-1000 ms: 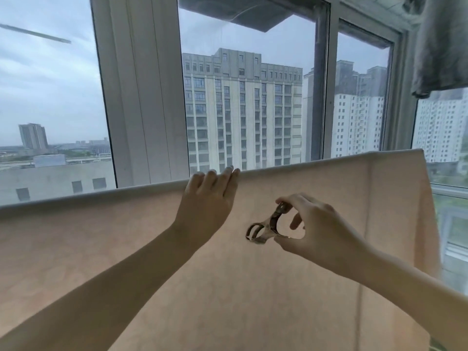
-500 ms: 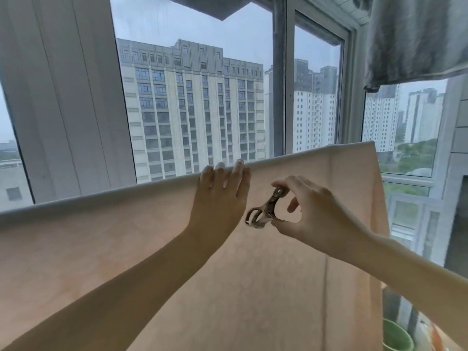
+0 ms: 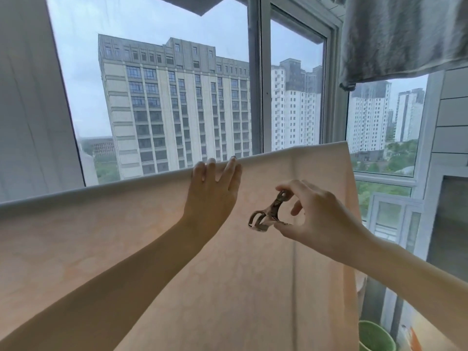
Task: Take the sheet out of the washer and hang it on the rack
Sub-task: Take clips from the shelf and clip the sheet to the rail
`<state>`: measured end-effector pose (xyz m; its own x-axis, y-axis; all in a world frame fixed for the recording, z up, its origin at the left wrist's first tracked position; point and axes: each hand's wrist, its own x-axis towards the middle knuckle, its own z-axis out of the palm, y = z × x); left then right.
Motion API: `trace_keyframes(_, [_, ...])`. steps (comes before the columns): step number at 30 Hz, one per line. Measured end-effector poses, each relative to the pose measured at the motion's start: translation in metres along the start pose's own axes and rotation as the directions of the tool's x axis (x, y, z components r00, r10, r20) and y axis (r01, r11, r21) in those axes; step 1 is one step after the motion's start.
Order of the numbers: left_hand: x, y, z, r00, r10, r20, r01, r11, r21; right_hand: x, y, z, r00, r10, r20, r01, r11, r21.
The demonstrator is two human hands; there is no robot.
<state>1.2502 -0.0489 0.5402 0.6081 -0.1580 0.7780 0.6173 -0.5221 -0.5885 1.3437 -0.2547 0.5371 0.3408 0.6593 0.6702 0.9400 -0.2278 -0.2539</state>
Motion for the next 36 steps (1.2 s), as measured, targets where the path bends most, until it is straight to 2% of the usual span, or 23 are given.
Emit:
trace_keyframes(9, [0.05,0.047,0.017,0.991,-0.076,0.111,0.085,0.993,-0.081,-0.002,0.077,-0.048,0.999,-0.037,0.038,0.037,0.999,-0.003])
trace_keyframes(17, [0.088,0.076,0.026,0.98,-0.061,0.187,0.1,0.973,-0.21,-0.005,0.133,-0.068,0.998,-0.051,0.048,0.052,0.998,-0.017])
trace_keyframes(22, [0.109,0.094,0.031,0.965,-0.092,0.246,0.137,0.975,-0.174,0.002,0.163,-0.067,0.998,-0.059,0.038,0.059,0.998,-0.012])
trace_keyframes(36, [0.165,0.148,0.063,0.947,-0.238,0.215,0.261,0.962,-0.086,0.051,0.237,-0.069,0.996,-0.092,-0.012,0.092,0.995,-0.04])
